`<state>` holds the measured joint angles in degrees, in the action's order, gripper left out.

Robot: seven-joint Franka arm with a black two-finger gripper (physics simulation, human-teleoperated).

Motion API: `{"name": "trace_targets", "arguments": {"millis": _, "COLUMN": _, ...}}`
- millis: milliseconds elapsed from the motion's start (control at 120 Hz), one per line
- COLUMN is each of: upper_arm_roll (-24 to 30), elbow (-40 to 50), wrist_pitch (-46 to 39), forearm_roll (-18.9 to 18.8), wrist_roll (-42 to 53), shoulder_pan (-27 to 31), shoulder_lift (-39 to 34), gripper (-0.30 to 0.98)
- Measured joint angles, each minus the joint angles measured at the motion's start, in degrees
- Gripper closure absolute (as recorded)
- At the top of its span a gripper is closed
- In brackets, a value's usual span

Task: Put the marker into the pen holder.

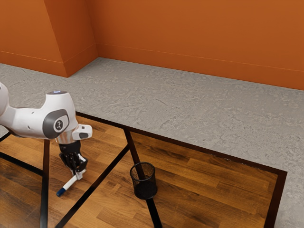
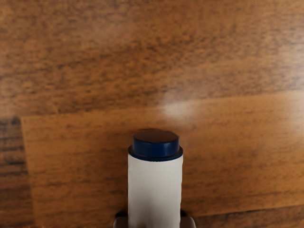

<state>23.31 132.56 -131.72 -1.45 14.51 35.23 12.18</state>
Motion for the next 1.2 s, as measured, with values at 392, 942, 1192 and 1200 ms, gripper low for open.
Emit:
{"name": "trace_targets", "arguments": {"millis": 392, "upper_arm_roll": 2.94, "elbow": 2.45, "wrist_pitch": -4.44, "forearm_roll": 15.68, "wrist_roll": 3.29, "shoulder_pan": 0.27, "shoulder_lift": -7.07, "gripper": 0.78}}
{"name": "trace_targets", "arguments": {"millis": 942, "upper_arm_roll": 14.21, "elbow": 2.61, "wrist_pitch": -23.55, "forearm_roll": 41.82, "wrist_roll": 34.86, "shoulder_pan": 3.11, "shoulder_lift": -14.28, "gripper": 0.74}}
{"name": "trace_targets", "arguments": {"millis": 1192, "upper_arm_roll": 19.54, "elbow": 2.85, "wrist_pitch": -25.42, "forearm_roll": 43.16, "wrist_roll": 44.94, "shoulder_pan": -1.44, "shoulder_lift": -18.1, "gripper": 0.74}}
{"name": "trace_targets", "arguments": {"millis": 1200, "upper_arm_roll": 19.57, "elbow": 2.87, "wrist_pitch": -25.45, "forearm_roll": 43.19, "wrist_roll": 45.22, "shoulder_pan": -1.37, "shoulder_lift": -18.22, "gripper": 0.74}}
